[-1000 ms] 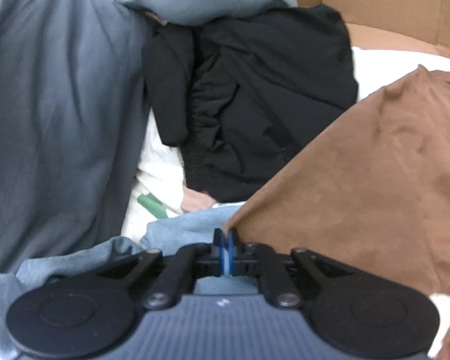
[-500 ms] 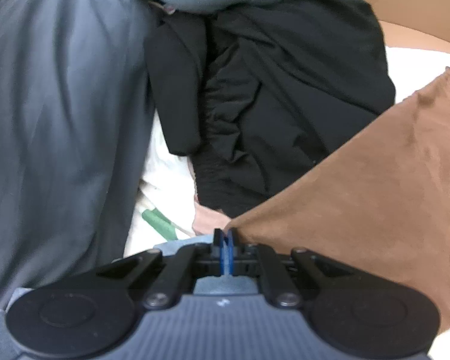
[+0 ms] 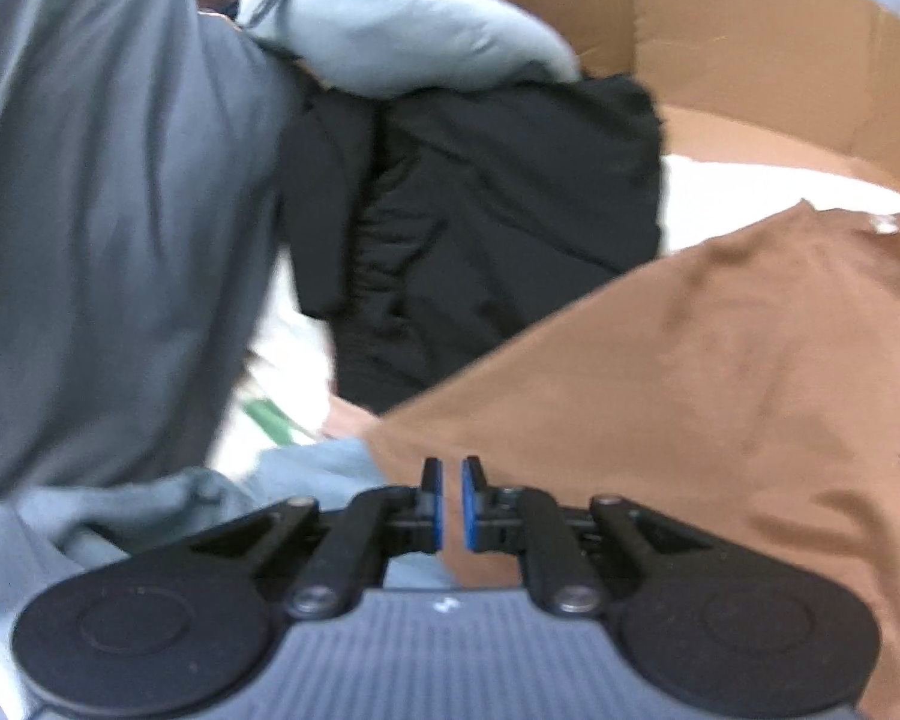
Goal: Fold clothes
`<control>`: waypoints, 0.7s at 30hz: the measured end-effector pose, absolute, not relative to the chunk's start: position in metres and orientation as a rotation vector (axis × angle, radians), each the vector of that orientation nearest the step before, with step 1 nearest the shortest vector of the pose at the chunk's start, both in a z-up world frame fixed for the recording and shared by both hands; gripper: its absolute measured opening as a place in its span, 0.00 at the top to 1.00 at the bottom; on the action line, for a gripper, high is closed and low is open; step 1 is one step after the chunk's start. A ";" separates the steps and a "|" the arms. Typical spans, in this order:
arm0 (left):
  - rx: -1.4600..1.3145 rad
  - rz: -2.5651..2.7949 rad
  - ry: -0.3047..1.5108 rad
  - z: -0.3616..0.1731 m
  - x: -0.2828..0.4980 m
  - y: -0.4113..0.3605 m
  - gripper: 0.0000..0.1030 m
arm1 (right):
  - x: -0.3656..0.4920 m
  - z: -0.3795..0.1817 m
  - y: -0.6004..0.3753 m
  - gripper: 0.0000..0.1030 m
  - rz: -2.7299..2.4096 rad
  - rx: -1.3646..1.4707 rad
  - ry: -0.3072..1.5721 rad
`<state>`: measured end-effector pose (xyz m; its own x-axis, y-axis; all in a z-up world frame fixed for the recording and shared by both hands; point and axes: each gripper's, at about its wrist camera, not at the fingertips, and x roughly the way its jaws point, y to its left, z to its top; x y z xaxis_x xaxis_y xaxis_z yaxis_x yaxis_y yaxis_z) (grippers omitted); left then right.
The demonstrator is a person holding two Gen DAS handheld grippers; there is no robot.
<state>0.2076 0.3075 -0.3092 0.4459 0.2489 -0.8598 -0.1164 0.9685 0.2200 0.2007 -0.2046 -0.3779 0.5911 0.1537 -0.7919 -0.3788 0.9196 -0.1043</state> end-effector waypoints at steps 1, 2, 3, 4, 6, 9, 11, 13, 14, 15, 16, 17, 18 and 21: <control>0.129 0.211 1.087 -0.311 0.205 0.301 0.92 | 0.200 -0.378 -0.204 0.71 0.316 -0.275 0.887; 0.128 0.195 1.097 -0.315 0.202 0.295 0.92 | 0.200 -0.378 -0.204 0.71 0.317 -0.274 0.887; 0.120 0.185 1.110 -0.319 0.199 0.290 0.92 | 0.200 -0.378 -0.204 0.71 0.317 -0.274 0.887; 0.107 0.178 1.123 -0.325 0.196 0.286 0.92 | 0.199 -0.378 -0.205 0.71 0.317 -0.273 0.887; 0.106 0.165 1.157 -0.336 0.189 0.280 0.92 | 0.199 -0.378 -0.205 0.71 0.315 -0.270 0.890; 0.099 0.171 1.202 -0.352 0.180 0.279 0.92 | 0.197 -0.380 -0.207 0.71 0.314 -0.269 0.899; 0.087 0.189 1.228 -0.360 0.174 0.286 0.94 | 0.196 -0.382 -0.208 0.71 0.313 -0.269 0.907; 0.091 0.193 1.242 -0.364 0.169 0.292 0.97 | 0.195 -0.384 -0.210 0.71 0.310 -0.267 0.917; 0.099 0.196 1.246 -0.363 0.167 0.293 0.97 | 0.194 -0.386 -0.212 0.71 0.306 -0.265 0.922; 0.106 0.199 1.249 -0.362 0.165 0.294 0.97 | 0.192 -0.386 -0.213 0.71 0.300 -0.261 0.927; 0.108 0.206 1.250 -0.360 0.163 0.295 0.98 | 0.191 -0.387 -0.215 0.71 0.292 -0.256 0.932; 0.104 0.215 1.249 -0.357 0.161 0.295 0.97 | 0.190 -0.387 -0.217 0.71 0.285 -0.249 0.935; 0.098 0.219 1.243 -0.353 0.159 0.295 0.96 | 0.188 -0.386 -0.220 0.71 0.277 -0.244 0.936; 0.075 0.225 1.225 -0.343 0.153 0.293 0.88 | 0.183 -0.383 -0.228 0.70 0.247 -0.224 0.938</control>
